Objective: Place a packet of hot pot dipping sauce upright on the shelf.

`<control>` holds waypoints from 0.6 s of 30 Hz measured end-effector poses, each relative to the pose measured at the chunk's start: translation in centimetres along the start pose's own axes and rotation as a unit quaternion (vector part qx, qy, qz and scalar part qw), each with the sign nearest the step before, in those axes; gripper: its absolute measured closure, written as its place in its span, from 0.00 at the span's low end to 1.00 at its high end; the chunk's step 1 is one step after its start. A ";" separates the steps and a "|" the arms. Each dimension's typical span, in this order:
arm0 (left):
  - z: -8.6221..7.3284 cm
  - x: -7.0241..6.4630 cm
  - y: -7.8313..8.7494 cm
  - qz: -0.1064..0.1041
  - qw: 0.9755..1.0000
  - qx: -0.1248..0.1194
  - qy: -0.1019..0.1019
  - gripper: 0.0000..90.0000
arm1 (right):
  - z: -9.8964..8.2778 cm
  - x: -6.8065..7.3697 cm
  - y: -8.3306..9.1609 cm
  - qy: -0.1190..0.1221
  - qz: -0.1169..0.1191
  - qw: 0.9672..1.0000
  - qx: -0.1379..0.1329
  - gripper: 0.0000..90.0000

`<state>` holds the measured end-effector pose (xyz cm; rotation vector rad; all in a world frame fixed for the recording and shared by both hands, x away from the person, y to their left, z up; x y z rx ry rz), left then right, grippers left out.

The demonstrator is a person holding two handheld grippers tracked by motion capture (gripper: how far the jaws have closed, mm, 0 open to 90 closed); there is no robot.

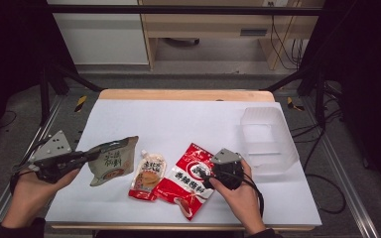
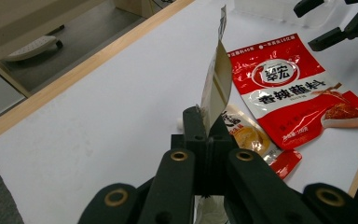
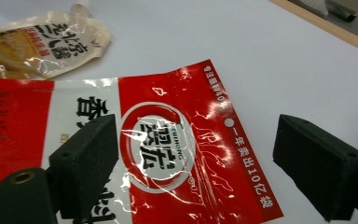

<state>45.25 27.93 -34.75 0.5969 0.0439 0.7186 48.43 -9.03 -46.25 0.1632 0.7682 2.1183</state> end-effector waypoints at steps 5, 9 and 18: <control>0.5 0.4 -0.3 -0.003 1.000 0.004 -0.006 1.00 | 0.9 0.1 0.7 0.018 0.006 1.000 0.020 0.16; 1.0 0.7 -0.4 -0.004 1.000 0.003 -0.008 1.00 | 1.7 -0.5 1.3 0.037 0.004 0.999 0.031 0.17; 2.4 0.5 -1.0 -0.013 1.000 0.000 -0.018 1.00 | 4.4 -1.6 2.3 0.062 0.008 0.997 0.050 0.15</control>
Point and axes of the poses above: each handheld gripper's, and its own axes: y roughly backward along the jaws, z roughly out of its top, x roughly to its left, the point moved 6 cm from there along -y, roughly forward along the jaws, and after that the axes turned 2 degrees about -x, right-handed, at the moved point
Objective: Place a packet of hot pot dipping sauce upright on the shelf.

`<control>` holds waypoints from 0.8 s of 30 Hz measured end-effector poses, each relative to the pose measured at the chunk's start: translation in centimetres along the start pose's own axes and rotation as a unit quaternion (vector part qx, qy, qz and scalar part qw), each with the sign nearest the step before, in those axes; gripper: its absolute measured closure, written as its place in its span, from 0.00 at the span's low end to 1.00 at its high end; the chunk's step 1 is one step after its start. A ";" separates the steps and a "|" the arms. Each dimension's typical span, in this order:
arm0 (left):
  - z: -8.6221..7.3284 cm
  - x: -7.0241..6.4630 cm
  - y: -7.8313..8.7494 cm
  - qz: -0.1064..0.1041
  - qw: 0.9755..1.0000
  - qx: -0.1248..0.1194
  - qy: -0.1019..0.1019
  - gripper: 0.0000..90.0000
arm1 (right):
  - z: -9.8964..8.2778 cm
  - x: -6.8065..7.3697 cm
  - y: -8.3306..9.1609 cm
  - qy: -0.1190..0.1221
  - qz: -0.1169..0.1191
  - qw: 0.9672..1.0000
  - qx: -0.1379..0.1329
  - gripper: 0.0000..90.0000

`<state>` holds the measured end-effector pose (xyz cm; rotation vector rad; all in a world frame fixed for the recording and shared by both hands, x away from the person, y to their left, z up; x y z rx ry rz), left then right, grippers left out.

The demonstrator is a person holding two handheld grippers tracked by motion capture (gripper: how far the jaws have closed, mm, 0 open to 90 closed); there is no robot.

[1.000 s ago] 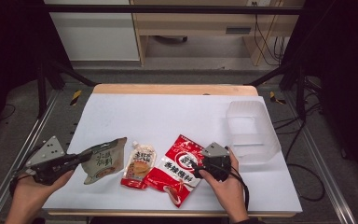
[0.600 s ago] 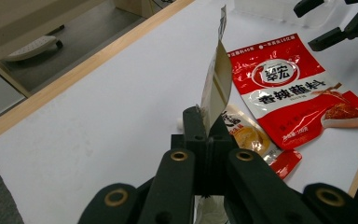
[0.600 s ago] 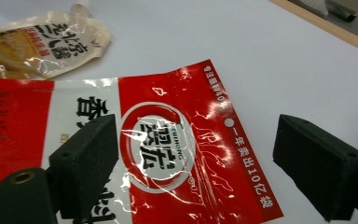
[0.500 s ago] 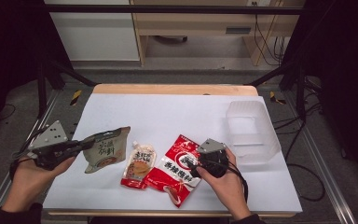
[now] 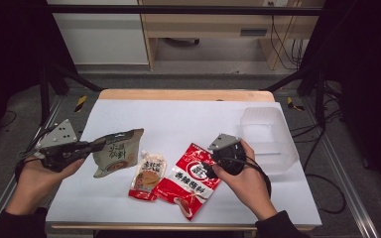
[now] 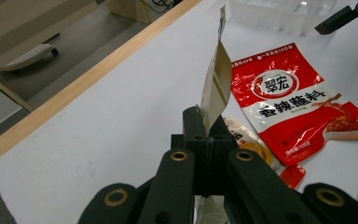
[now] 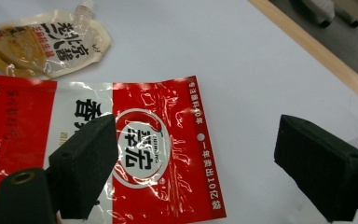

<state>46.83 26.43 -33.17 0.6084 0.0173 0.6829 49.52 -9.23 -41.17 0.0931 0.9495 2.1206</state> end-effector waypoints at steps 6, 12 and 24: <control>0.7 -0.5 -0.6 -0.006 1.000 -0.002 -0.005 1.00 | 0.9 -0.1 0.8 0.006 0.010 1.000 0.014 0.14; 0.9 -0.9 -1.2 -0.012 1.000 0.004 -0.012 1.00 | 1.3 -0.1 1.0 0.014 0.025 0.999 0.014 0.12; 3.2 -1.6 -1.6 -0.025 0.999 -0.001 -0.026 1.00 | 3.0 0.4 2.0 0.056 0.071 0.996 0.012 0.20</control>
Point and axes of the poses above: each handheld gripper's, and its own axes: y roughly backward along the jaws, z roughly out of its top, x roughly to its left, the point moved 6 cm from there along -y, roughly forward along the jaws, and after that the axes turned 2 degrees about -x, right-handed, at the moved point
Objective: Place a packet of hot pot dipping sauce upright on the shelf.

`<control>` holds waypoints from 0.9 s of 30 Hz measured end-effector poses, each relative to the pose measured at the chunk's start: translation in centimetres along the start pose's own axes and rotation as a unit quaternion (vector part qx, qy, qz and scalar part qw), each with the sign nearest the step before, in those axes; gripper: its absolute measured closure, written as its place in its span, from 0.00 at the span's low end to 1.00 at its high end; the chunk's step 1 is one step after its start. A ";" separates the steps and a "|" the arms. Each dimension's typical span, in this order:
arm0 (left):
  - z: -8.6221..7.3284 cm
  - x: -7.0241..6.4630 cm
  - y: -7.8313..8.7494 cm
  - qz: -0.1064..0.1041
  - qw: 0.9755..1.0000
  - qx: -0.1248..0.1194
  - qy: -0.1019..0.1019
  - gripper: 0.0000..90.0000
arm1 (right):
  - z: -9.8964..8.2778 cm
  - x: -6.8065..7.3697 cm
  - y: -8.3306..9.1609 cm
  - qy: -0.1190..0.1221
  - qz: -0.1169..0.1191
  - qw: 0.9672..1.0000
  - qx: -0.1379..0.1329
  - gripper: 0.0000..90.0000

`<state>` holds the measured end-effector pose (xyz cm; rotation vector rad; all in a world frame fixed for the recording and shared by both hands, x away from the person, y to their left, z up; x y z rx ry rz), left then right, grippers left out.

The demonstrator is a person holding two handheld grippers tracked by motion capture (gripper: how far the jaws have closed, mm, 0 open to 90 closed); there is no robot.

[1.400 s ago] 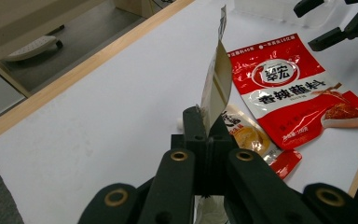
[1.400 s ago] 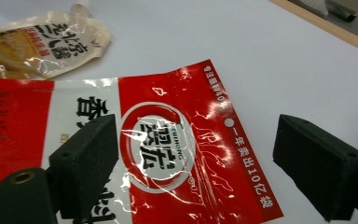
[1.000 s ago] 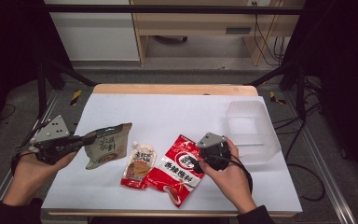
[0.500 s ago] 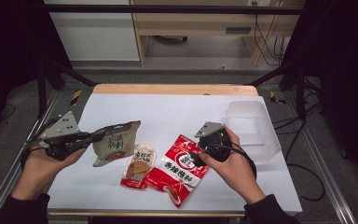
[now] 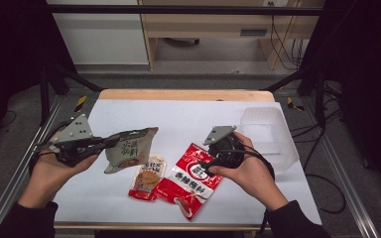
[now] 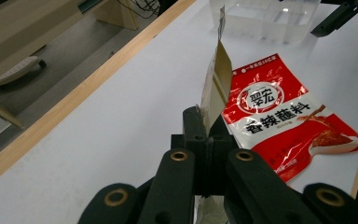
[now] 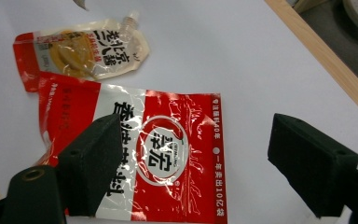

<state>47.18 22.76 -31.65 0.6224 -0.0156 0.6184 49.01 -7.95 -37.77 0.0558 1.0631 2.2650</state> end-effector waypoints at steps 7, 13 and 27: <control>1.3 -0.5 -1.3 -0.017 1.000 -0.002 -0.008 1.00 | 1.6 -0.1 0.6 0.022 0.029 0.999 0.007 0.21; 1.8 -0.8 -2.7 -0.031 0.999 -0.001 -0.010 1.00 | 2.6 0.1 0.8 0.046 0.070 0.996 0.016 0.30; 3.0 -2.1 -5.8 -0.057 0.998 0.005 -0.025 1.00 | 3.4 -0.3 0.0 0.071 0.073 0.994 0.041 0.29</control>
Point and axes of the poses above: each handheld gripper's, and its own axes: y roughly backward along the jaws, z roughly out of its top, x roughly to its left, the point moved 6 cm from there along -y, roughly forward along the jaws, and after that the axes turned 2 degrees about -x, right-handed, at the moved point
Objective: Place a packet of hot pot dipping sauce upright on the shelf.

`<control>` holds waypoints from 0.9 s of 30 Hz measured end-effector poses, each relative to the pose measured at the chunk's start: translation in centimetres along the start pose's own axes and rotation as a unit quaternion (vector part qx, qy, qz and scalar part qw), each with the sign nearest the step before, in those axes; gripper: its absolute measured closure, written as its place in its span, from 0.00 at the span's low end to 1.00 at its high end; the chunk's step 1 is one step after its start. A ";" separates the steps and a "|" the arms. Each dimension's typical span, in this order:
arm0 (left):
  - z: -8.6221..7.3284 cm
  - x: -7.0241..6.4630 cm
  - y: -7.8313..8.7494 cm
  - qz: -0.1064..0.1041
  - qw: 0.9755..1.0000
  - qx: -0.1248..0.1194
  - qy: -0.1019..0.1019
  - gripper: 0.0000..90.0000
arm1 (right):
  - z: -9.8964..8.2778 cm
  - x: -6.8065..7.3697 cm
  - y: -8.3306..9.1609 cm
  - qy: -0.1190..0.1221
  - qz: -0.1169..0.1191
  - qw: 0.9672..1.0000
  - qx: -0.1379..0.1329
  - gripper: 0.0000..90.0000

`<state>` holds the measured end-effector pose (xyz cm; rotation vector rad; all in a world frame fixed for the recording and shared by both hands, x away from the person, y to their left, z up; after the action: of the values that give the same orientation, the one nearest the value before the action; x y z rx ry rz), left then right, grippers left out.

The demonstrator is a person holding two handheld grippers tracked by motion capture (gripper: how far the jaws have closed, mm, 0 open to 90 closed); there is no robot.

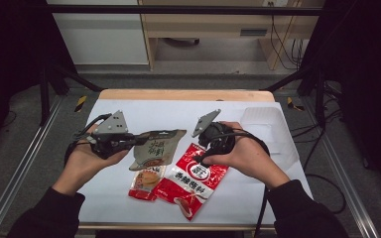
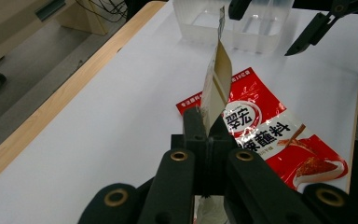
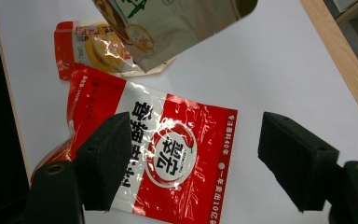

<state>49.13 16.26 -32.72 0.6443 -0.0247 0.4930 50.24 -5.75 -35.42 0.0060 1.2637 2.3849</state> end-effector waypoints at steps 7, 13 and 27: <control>0.2 -0.5 -1.1 -0.010 1.000 0.006 -0.007 1.00 | -0.1 -0.3 -0.5 0.007 0.001 1.000 0.013 0.27; 0.3 -0.9 -1.7 -0.016 1.000 0.009 -0.012 1.00 | 0.1 -0.6 -0.7 0.011 -0.004 1.000 0.012 0.27; 0.5 -1.6 -2.8 -0.031 0.999 0.010 -0.016 1.00 | 0.1 -0.6 -1.4 0.032 -0.003 0.999 0.003 0.32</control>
<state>49.03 13.28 -34.17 0.6713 -0.0297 0.4241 51.35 -5.17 -36.35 -0.0723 1.2993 2.3939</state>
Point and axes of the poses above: each handheld gripper's, and its own axes: y roughly backward along the jaws, z roughly out of its top, x roughly to its left, the point moved 6 cm from there along -y, roughly forward along the jaws, and after that the axes turned 2 degrees about -x, right-handed, at the moved point
